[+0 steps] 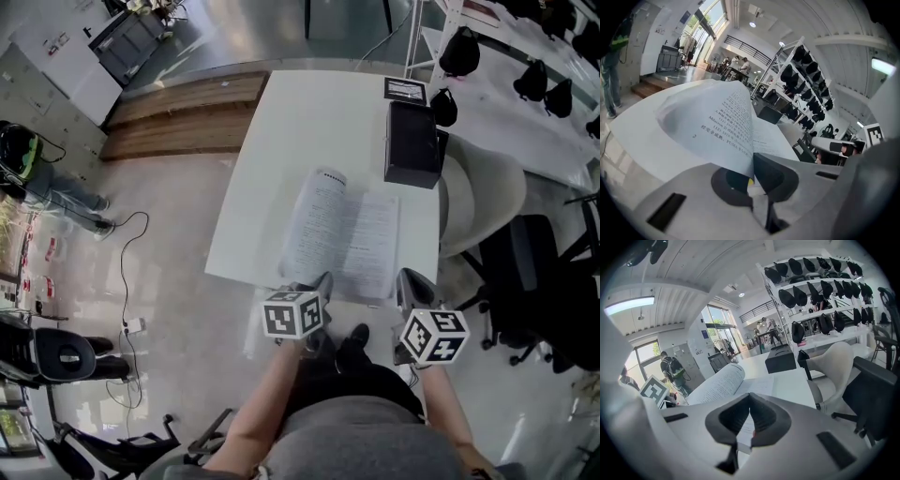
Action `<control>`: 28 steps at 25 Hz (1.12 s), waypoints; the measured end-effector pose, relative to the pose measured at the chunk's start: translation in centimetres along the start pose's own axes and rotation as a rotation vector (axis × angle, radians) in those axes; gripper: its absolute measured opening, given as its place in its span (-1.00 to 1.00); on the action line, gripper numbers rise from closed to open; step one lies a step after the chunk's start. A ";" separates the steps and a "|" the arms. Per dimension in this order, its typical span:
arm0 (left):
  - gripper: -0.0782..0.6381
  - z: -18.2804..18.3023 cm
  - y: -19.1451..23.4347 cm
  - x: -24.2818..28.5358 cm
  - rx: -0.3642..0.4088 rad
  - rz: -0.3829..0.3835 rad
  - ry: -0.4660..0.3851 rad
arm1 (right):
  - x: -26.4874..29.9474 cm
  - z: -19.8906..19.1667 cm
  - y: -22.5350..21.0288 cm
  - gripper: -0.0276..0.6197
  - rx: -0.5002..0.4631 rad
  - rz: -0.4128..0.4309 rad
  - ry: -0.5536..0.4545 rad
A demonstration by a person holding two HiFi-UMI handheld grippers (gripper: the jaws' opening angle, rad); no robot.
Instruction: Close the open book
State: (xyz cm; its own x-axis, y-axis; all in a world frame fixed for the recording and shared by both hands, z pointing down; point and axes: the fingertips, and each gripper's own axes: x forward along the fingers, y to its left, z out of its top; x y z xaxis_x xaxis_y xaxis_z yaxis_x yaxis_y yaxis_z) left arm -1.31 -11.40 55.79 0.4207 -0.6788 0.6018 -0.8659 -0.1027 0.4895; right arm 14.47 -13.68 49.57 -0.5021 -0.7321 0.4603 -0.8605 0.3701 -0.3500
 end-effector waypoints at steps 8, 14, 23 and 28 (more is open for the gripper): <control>-0.74 -1.0 -0.6 1.1 0.172 0.064 0.080 | -1.1 -0.3 -1.1 -0.90 0.018 -0.034 -0.011; -0.73 -1.4 -0.8 1.8 0.248 0.088 0.125 | -1.5 -0.2 -1.6 -0.90 0.028 -0.052 -0.018; -0.73 -2.1 -1.2 2.8 0.398 0.120 0.191 | -2.1 -0.5 -1.7 -0.90 0.042 -0.070 -0.023; -0.70 -2.5 -1.4 3.0 0.450 0.116 0.212 | -2.6 -0.8 -2.1 -0.90 0.054 -0.091 -0.029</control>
State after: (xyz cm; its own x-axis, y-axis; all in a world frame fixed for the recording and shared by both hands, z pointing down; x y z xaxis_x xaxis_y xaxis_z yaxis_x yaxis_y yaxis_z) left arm 1.84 -11.47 58.51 0.3199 -0.5469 0.7737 -0.9215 -0.3696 0.1197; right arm 17.51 -12.16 49.75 -0.4189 -0.7779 0.4684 -0.8961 0.2707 -0.3517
